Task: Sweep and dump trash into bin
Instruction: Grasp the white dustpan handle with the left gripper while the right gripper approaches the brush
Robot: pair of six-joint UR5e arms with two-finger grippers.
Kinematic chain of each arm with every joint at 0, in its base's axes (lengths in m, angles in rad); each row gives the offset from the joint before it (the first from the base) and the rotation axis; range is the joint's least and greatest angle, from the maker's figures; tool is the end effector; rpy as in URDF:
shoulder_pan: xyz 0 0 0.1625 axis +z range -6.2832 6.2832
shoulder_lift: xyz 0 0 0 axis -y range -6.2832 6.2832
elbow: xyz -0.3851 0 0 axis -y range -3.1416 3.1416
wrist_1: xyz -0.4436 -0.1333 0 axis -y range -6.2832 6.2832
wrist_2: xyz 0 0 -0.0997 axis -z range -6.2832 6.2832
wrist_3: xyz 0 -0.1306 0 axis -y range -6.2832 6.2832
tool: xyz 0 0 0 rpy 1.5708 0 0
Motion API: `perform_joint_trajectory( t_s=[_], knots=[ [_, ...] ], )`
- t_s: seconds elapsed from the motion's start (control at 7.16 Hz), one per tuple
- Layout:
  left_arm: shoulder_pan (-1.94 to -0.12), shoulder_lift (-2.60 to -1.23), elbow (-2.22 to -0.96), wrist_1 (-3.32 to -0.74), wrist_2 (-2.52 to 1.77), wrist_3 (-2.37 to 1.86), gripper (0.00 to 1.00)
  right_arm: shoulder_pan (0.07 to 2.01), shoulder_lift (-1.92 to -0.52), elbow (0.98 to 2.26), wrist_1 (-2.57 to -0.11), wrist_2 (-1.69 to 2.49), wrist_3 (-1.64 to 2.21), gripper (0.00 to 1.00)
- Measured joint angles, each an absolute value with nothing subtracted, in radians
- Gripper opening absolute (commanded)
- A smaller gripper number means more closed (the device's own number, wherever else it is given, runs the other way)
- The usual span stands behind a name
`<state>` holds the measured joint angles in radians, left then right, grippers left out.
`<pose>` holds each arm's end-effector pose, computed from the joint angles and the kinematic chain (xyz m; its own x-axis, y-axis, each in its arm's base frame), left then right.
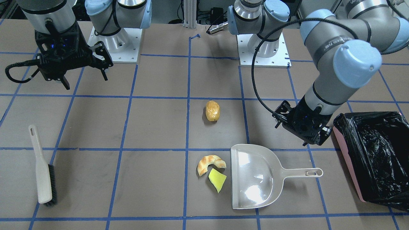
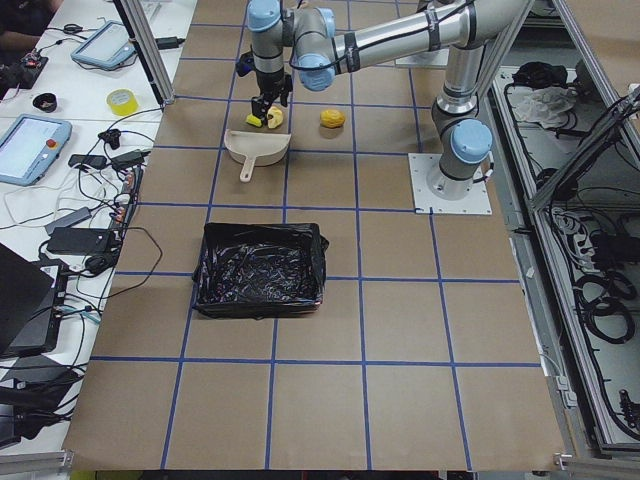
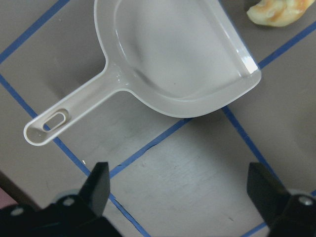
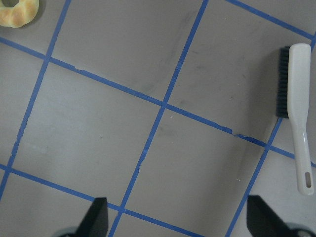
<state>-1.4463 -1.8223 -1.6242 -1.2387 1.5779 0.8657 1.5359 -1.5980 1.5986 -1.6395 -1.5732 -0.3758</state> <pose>-0.0541 -0.6338 0.2745 -0.7376 0.6748 -0.0253 0.6752 0.7376 -0.0122 0.1140 -0.5458 0.4237 -0.9424 -0.3333 0.0272 -0.3344 0.9404 -0.0624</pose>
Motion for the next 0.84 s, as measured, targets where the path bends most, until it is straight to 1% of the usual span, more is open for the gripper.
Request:
perform_joint_trajectory(
  t_s=[0.42, 0.7, 0.84],
  knots=[
    [-1.419, -1.944, -1.610, -1.064, 1.623, 1.345, 0.98, 1.395, -1.565, 1.599, -1.645, -1.549, -0.361, 1.00],
    [-1.370, -1.995, -1.608, -1.021, 1.621, 1.613, 0.98, 1.313, -1.503, 1.598, -1.704, -1.553, -0.409, 1.00],
    [-1.359, -2.011, -1.607, -1.017, 1.620, 1.678, 0.98, 1.277, -1.459, 1.598, -1.745, -1.556, -0.450, 1.00]
  ],
)
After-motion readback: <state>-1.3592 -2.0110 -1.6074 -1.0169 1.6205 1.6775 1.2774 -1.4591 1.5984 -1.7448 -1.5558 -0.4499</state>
